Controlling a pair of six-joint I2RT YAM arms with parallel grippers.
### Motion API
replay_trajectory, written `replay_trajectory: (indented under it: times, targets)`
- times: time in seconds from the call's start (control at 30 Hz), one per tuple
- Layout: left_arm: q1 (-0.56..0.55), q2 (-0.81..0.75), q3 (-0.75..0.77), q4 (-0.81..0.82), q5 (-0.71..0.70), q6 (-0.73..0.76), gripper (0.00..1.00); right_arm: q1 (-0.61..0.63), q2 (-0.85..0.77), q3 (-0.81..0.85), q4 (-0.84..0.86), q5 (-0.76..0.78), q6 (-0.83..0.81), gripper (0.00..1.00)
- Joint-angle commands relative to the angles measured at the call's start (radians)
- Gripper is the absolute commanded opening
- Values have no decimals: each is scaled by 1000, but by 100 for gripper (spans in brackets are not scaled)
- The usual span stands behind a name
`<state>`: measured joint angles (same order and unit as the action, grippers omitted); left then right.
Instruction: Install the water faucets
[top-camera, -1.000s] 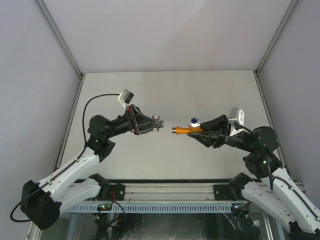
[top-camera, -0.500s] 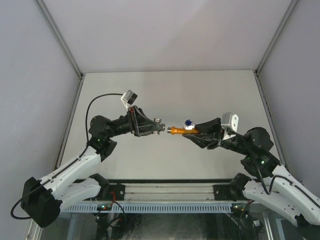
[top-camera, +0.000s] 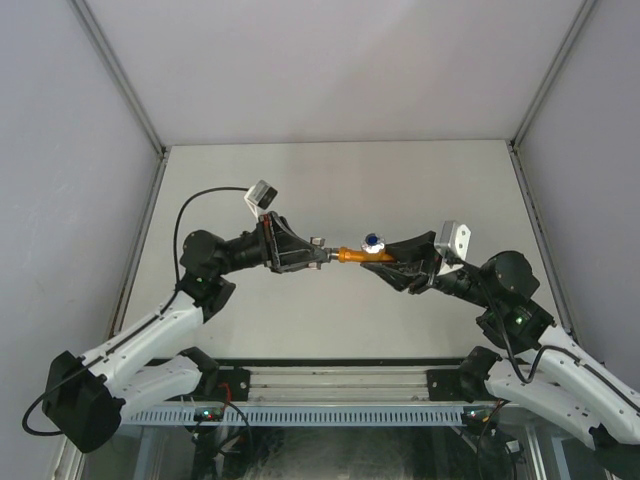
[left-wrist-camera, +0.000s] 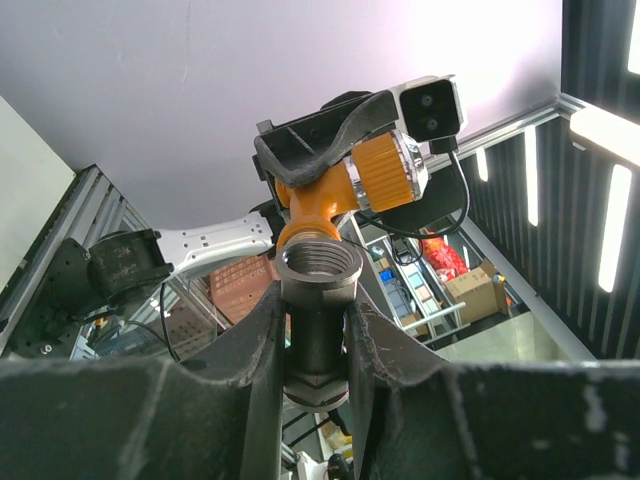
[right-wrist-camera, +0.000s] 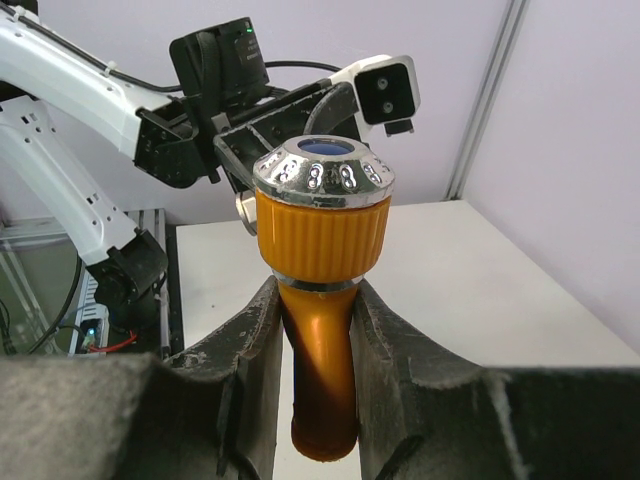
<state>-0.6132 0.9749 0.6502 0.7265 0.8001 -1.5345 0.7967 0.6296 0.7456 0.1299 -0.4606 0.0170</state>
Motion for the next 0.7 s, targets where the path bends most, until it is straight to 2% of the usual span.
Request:
replay_trajectory:
  times: [0.0, 0.47, 0.67]
  targets:
    - [-5, -1, 0, 57, -1, -6, 0, 9, 0, 45, 83, 2, 5, 0]
    - [-10, -17, -7, 66, -35, -15, 0, 10, 22, 34, 122, -18, 30, 0]
    - [-11, -12, -29, 146, -58, -62, 0, 12, 23, 35, 118, -37, 40, 0]
